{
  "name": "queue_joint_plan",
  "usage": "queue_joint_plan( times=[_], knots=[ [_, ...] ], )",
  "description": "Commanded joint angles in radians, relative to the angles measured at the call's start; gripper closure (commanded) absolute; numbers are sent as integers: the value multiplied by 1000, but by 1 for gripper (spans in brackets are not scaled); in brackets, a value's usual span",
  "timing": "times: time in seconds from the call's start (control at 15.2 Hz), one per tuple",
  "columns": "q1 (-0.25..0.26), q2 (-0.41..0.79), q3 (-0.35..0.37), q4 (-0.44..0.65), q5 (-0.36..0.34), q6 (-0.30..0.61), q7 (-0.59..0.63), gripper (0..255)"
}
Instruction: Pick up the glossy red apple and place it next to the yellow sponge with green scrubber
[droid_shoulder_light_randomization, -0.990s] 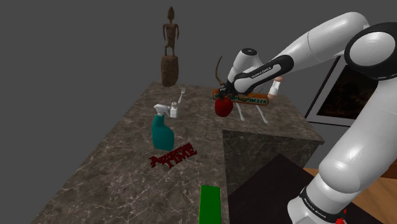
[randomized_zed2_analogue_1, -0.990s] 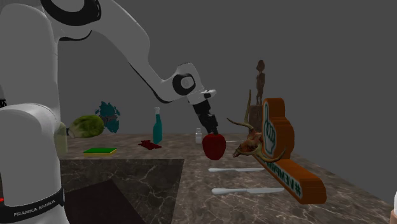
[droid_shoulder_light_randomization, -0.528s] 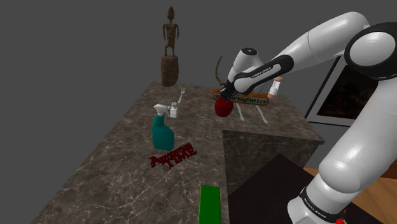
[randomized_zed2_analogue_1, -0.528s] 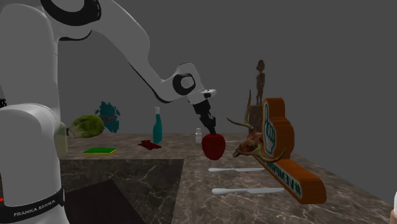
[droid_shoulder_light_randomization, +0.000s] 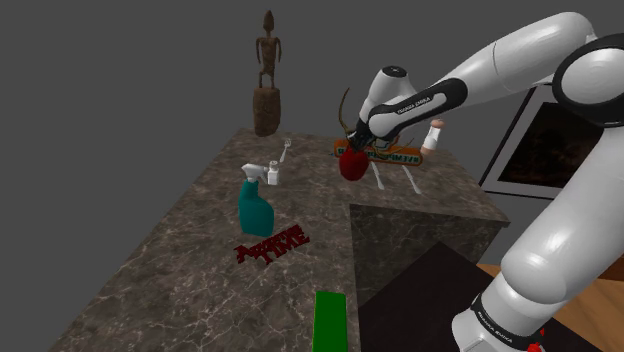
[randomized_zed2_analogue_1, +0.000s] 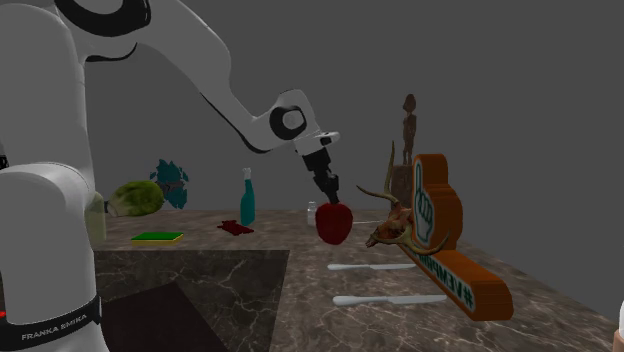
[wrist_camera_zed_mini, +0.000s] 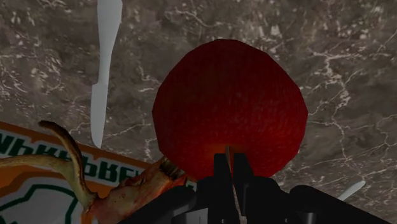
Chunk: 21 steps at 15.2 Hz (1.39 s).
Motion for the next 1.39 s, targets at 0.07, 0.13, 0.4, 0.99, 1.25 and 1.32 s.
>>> queue_joint_plan(
  times=[0.07,0.13,0.4,0.99,1.25,1.32],
  knots=[
    [1,-18,1,22,16,-39,-16,255],
    [1,-24,2,28,21,-52,-21,255],
    [3,-48,3,57,37,-103,-38,255],
    [7,-89,4,134,66,-218,-70,255],
    [8,-101,4,173,76,-270,-82,255],
    [9,-104,4,184,78,-283,-85,255]
  ],
)
